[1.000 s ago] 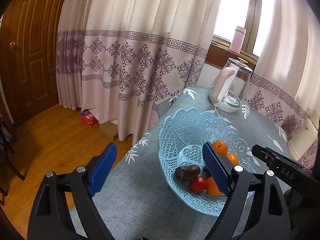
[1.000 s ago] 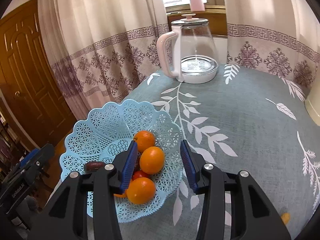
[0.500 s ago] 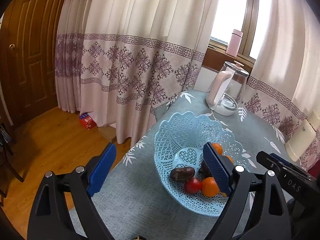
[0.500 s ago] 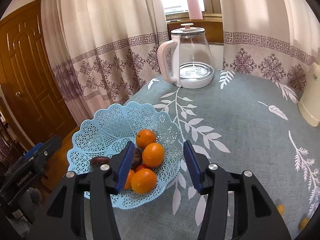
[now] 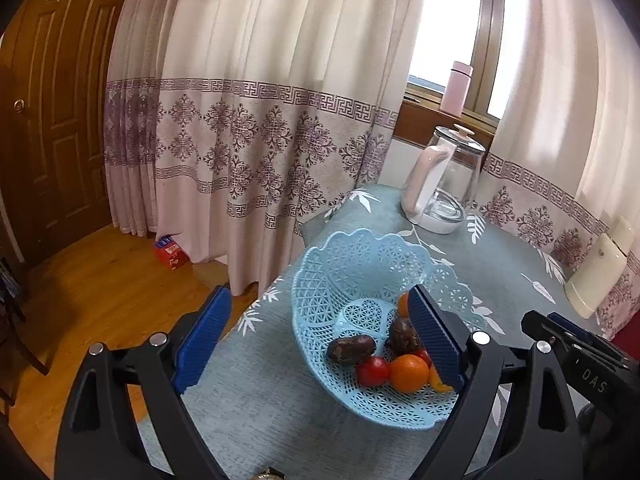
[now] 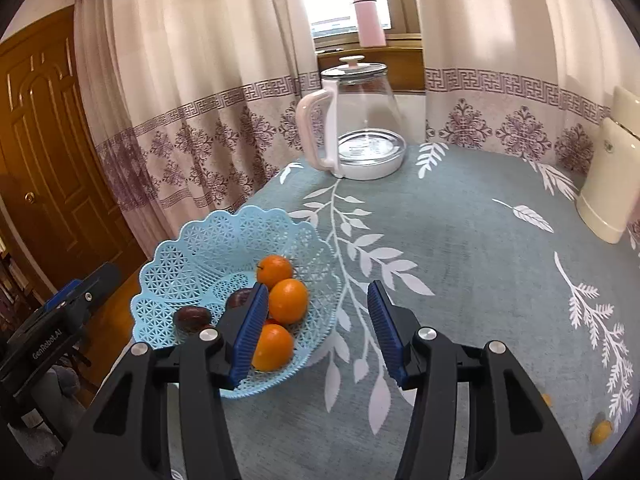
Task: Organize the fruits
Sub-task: 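Withdraw both open tools from the basket toward the yellow fruits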
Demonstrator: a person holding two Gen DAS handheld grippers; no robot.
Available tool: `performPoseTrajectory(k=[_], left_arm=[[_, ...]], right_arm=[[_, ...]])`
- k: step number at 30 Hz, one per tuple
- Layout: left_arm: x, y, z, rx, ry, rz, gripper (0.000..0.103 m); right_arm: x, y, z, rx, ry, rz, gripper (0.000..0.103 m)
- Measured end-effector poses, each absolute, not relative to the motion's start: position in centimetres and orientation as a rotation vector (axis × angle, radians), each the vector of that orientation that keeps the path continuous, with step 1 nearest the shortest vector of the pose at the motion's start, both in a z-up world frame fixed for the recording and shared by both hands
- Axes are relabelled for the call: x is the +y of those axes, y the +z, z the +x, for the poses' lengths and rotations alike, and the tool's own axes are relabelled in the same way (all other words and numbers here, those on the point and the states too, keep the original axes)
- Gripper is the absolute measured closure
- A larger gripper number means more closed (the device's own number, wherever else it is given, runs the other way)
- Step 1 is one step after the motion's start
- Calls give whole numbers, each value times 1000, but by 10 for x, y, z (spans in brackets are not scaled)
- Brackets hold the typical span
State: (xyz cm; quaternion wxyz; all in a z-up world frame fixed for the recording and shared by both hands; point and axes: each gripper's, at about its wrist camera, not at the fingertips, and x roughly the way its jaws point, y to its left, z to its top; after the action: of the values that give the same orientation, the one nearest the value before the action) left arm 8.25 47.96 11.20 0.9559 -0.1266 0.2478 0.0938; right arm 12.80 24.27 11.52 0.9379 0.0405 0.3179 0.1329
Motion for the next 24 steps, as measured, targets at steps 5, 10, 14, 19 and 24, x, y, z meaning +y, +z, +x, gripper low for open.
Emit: performPoseTrajectory(k=[5,10,14,19,24], left_arm=[[476,114,82,500,179,-255,12],[474,115,81,499,175,-258,10],[473,115,80,497,167,-257,9],[469,114,81,501,159,-254,8],[463,114,81,503,143,-244,6]], right_arm=[[230,114,126,653,247,94,51],[213,110,122,661,213,104,51],[193,104,116,669,171,113,51],[156,96,108,683,92,144,51],[112,88,96,694,-3,183,51]])
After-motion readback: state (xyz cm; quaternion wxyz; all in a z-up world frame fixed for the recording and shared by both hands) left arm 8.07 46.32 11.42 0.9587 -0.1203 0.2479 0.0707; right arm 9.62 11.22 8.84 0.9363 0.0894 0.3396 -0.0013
